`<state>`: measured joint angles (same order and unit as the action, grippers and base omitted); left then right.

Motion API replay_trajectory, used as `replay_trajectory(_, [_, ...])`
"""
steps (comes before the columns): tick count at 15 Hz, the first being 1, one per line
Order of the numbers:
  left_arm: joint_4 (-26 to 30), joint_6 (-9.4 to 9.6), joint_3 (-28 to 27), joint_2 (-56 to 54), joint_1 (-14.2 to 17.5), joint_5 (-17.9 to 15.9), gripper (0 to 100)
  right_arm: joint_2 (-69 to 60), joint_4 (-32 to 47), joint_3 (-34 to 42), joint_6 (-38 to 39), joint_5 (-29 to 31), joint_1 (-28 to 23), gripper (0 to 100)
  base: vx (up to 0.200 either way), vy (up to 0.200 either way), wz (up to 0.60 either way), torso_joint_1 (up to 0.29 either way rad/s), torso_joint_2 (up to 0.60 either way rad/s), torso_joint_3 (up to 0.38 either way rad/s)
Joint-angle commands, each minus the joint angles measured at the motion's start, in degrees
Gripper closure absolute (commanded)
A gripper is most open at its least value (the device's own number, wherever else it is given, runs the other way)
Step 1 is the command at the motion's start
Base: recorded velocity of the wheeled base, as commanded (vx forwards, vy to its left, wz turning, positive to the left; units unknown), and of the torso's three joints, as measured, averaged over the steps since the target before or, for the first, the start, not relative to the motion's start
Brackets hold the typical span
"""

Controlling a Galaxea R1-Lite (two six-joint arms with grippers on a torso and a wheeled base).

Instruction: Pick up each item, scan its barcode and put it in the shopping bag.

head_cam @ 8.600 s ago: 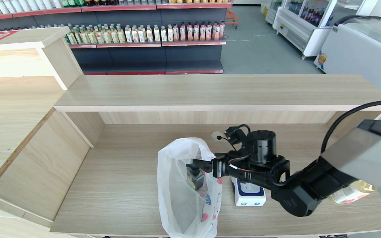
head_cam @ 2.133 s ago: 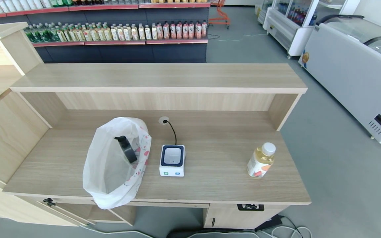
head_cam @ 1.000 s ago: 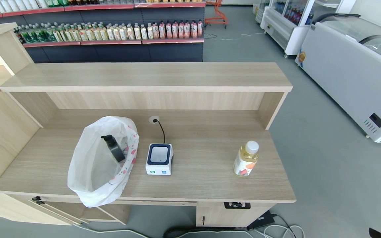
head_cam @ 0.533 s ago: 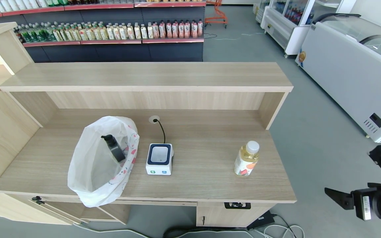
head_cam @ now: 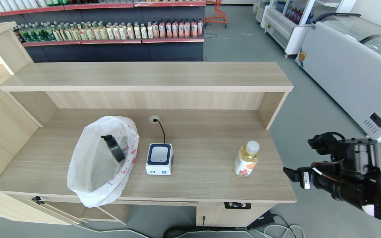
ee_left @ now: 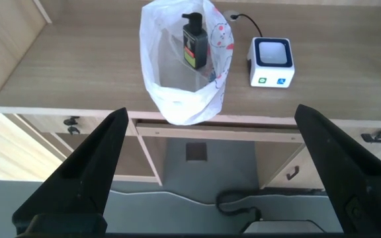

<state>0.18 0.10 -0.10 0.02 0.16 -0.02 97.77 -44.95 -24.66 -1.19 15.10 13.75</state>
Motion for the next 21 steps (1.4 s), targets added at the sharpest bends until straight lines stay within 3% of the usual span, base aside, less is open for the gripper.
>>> replay_trajectory(1, [0.0, -0.01, 0.0, 0.0, 0.0, 0.0, 0, 9.7, -5.2, -1.8, 1.4, -0.1, 3.0, 0, 0.000, 0.000, 0.00, 0.000, 0.00, 0.000])
replay_trajectory(6, [0.0, -0.01, 0.0, 0.0, 0.0, 0.0, 0, 16.1, -10.7, -4.2, 5.1, 0.0, 7.0, 0, 0.000, 0.000, 0.00, 0.000, 0.00, 0.000])
replay_trajectory(17, [0.0, -0.01, 0.0, 0.0, 0.0, -0.1, 0, 29.9, -26.5, -12.3, 5.2, 0.2, 10.0, 0, 0.000, 0.000, 0.00, 0.000, 0.00, 0.000])
replay_trajectory(21, [0.0, -0.01, 0.0, 0.0, 0.0, 0.0, 0, 34.2, -27.7, -17.8, 5.1, 0.4, 11.9, 0, 0.000, 0.000, 0.00, 0.000, 0.00, 0.000])
